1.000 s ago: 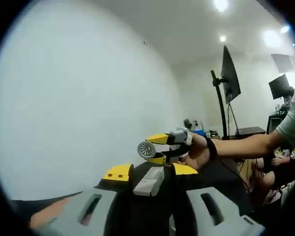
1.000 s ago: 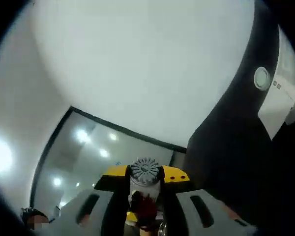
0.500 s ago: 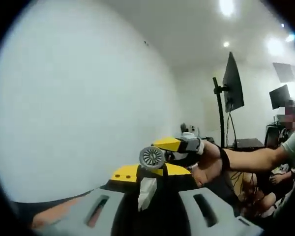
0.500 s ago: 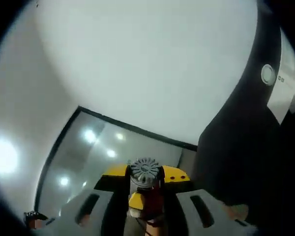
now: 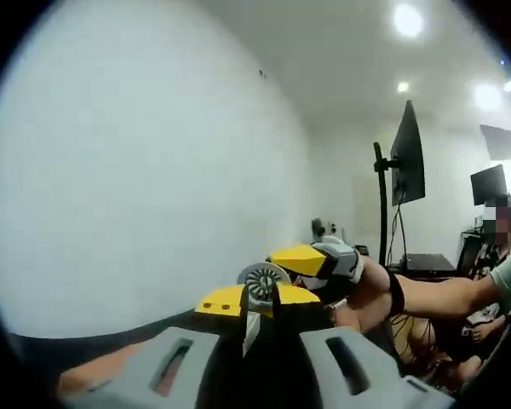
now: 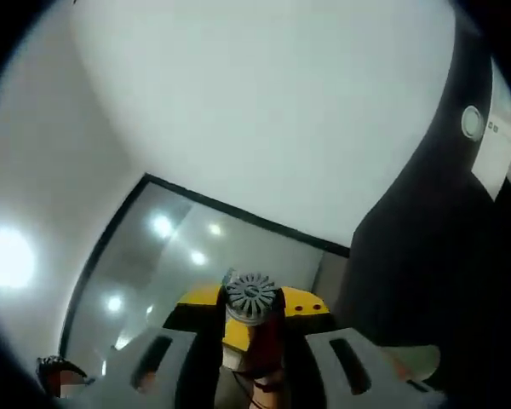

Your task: Assemble the cup parts correctly, then place the assembled cup into the box.

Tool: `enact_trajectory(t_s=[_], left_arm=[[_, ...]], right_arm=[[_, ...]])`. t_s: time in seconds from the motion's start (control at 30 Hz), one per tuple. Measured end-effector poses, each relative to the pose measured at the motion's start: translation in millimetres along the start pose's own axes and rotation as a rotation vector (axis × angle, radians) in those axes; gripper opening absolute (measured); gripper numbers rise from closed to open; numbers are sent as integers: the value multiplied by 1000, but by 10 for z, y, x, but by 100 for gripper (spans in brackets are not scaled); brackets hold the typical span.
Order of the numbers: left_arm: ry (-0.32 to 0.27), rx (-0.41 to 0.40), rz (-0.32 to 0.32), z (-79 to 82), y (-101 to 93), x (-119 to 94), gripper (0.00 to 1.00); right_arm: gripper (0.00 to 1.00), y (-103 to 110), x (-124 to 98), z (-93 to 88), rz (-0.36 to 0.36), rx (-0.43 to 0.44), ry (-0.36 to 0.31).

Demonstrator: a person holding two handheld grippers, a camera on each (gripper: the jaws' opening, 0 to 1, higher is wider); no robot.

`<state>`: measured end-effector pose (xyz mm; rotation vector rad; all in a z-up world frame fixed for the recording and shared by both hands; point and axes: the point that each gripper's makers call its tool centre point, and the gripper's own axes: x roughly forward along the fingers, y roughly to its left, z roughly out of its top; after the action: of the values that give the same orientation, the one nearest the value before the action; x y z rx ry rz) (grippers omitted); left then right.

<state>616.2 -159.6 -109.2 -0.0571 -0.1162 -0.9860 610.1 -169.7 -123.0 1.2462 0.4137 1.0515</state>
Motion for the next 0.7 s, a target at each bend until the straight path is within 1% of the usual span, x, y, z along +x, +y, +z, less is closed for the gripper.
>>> enact_trajectory(t_s=[0.07, 0.17, 0.33, 0.53, 0.7], left_arm=[[-3, -4, -1, 7, 1, -5, 8], [-11, -2, -5, 22, -31, -9, 8], [-7, 1, -3, 13, -49, -17, 7], [-17, -12, -4, 30, -32, -32, 6], [-16, 0, -2, -6, -75, -55, 3]], right_arm=[[21, 21, 5, -40, 4, -5, 4], [21, 37, 18, -100, 2, -16, 9], [21, 70, 46, -180, 8, -18, 20], [21, 67, 64, -230, 18, -7, 20], [21, 44, 69, -244, 26, 12, 17]])
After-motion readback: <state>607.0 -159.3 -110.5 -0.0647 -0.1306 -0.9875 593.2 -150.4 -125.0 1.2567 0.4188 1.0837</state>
